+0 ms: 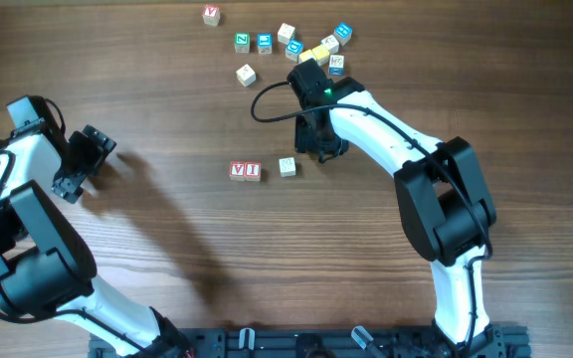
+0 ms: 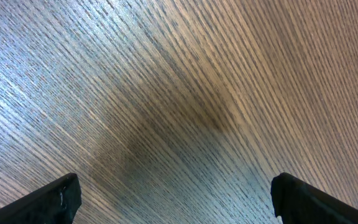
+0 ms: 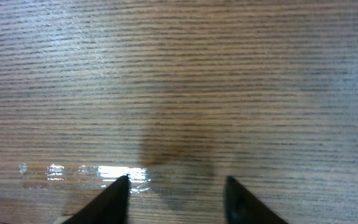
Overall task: Form a horizontal line
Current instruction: 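Set the white block down beside the 'I' block and release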
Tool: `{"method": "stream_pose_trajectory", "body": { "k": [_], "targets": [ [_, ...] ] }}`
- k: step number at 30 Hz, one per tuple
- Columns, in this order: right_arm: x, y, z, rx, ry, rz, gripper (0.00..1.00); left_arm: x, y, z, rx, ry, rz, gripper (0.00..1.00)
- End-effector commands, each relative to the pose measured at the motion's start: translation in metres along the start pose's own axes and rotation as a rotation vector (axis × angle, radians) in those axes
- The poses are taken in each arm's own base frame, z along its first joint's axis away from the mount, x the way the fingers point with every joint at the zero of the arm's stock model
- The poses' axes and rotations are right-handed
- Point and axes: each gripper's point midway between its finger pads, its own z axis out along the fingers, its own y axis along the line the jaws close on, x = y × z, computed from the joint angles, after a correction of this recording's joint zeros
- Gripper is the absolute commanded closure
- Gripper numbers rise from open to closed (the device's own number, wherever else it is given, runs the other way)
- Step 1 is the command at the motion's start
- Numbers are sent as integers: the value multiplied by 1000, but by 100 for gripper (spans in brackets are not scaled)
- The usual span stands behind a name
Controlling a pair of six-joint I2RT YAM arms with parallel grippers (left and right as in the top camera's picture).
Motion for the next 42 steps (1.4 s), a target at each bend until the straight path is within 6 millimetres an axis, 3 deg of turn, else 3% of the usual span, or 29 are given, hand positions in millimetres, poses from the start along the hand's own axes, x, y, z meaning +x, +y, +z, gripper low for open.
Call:
{"method": "stream_pose_trajectory", "body": {
  "k": [1,4,7,14,19,26,42],
  "targets": [
    [2,-6,5,22,12,2,62,2,2,4,-3,13,-12,0],
    [4,-7,5,27,20,2,75,2,2,4,-3,13,-12,0],
    [5,-8,5,29,24,1,96,2,2,4,-3,13,-12,0],
    [16,7,4,-56,84,2,92,2,2,4,-3,13,-12,0],
    [28,23,1,-150,152,4,93,2,2,4,-3,13,-12,0],
    [38,37,1,-155,158,-32,95,2,2,4,-3,13,-12,0],
    [38,36,2,-116,135,-46,96,2,2,4,-3,13,-12,0]
  ]
}}
